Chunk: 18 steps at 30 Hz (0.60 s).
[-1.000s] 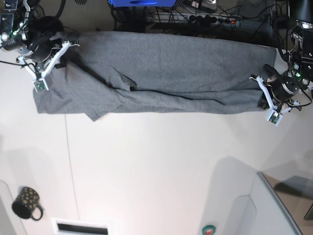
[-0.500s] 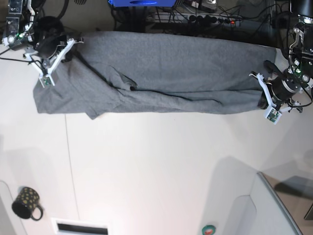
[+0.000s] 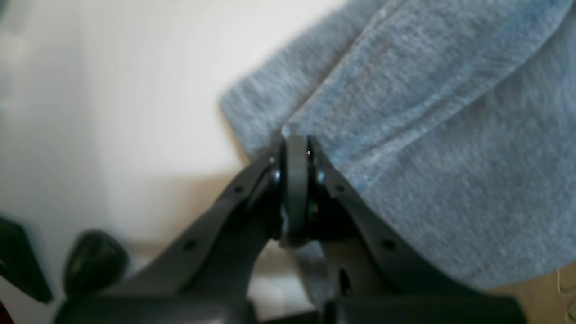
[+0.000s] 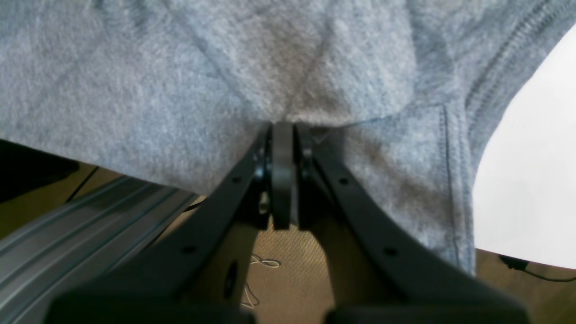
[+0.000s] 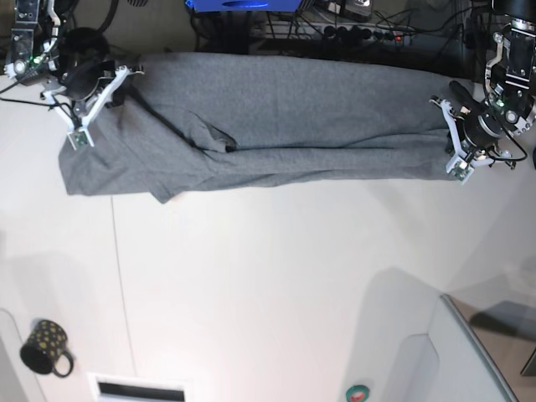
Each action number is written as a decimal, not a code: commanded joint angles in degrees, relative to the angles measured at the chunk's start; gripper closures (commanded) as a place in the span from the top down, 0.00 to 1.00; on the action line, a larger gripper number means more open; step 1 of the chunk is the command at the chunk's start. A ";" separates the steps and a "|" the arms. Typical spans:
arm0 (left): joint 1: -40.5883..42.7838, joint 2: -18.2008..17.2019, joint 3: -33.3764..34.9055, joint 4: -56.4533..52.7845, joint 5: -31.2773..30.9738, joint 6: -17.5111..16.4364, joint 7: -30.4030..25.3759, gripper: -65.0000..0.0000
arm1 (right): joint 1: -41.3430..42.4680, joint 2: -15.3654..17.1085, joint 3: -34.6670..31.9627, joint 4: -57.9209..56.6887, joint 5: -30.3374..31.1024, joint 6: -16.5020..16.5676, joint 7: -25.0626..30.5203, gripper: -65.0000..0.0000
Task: Layout the t-shirt on the table in an organized manner, then fold the t-shirt properly
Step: 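Hold the folded shirt ends with both grippers and pull them apart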
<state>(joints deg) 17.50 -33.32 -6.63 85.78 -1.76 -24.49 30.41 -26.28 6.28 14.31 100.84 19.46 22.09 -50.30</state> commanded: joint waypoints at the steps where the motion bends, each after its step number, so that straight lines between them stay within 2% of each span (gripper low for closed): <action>1: -0.49 -1.18 -0.44 0.33 -0.04 0.45 -0.83 0.00 | -0.05 0.62 0.51 0.75 0.54 -0.06 0.85 0.01; 12: 0.22 -1.27 1.23 -1.87 0.05 0.45 -0.83 0.00 | -1.89 -0.44 0.16 1.27 0.62 -0.15 0.50 0.01; 18: 0.39 -1.10 1.75 -1.60 0.05 0.45 -0.83 0.00 | -4.88 -1.76 0.07 7.08 0.62 0.11 0.59 0.01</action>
<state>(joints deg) 18.22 -33.36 -4.29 83.29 -1.69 -24.43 30.22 -31.05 4.16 14.24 106.67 19.42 22.06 -50.57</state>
